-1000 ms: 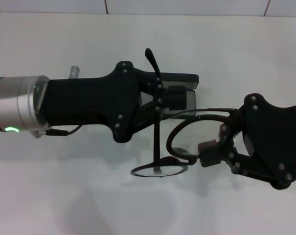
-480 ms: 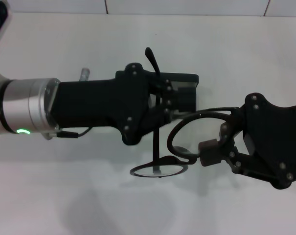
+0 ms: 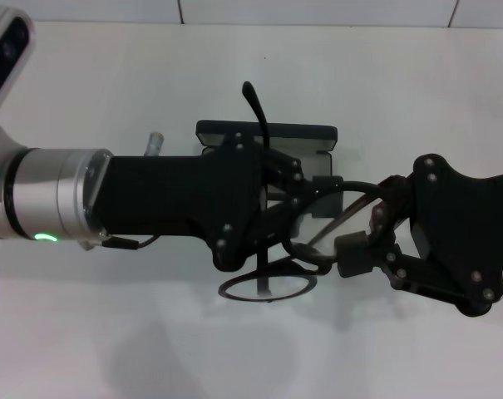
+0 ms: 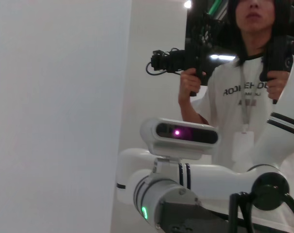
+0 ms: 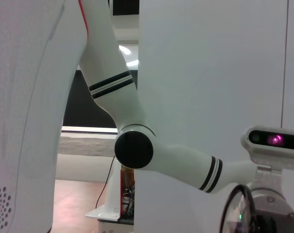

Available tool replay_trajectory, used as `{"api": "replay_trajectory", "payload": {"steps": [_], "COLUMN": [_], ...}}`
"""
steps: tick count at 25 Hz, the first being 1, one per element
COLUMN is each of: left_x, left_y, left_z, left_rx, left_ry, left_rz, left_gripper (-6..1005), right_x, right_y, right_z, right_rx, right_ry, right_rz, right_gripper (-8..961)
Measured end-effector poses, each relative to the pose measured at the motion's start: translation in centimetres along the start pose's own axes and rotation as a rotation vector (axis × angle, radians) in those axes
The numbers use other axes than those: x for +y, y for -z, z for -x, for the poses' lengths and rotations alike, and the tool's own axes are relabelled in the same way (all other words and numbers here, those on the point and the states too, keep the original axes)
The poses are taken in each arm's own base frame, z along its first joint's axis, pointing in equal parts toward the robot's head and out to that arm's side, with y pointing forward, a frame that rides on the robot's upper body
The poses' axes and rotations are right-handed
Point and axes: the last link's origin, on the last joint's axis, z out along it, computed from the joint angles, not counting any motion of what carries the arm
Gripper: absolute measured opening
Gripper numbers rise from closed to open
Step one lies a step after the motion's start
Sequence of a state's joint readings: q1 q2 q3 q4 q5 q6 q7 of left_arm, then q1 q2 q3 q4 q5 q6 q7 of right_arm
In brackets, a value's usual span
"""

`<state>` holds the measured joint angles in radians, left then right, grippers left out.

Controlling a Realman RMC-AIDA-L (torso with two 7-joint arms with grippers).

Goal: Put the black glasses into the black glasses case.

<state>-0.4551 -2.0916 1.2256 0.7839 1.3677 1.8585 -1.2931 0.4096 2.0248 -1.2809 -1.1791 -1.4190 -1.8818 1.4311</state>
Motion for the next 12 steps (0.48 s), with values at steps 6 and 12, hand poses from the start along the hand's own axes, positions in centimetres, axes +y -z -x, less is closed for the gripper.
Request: {"api": "replay_trajectory", "payload": {"steps": [6,12], "left_x": [0.36,0.48], "left_y": [-0.15,0.13], "left_z": [0.10,0.01], "left_rx": [-0.009,0.003], "left_ry": [0.005,-0.004], "left_rz": [0.031,0.024], "left_gripper": [48,48], "right_x": [0.00,-0.07], "right_y": [0.01,0.00], "right_z": [-0.10,-0.11], "right_rx": [-0.002,-0.003], "right_ry": [-0.005,-0.006], "right_rz": [-0.001,-0.001], "right_gripper": [38,39]}}
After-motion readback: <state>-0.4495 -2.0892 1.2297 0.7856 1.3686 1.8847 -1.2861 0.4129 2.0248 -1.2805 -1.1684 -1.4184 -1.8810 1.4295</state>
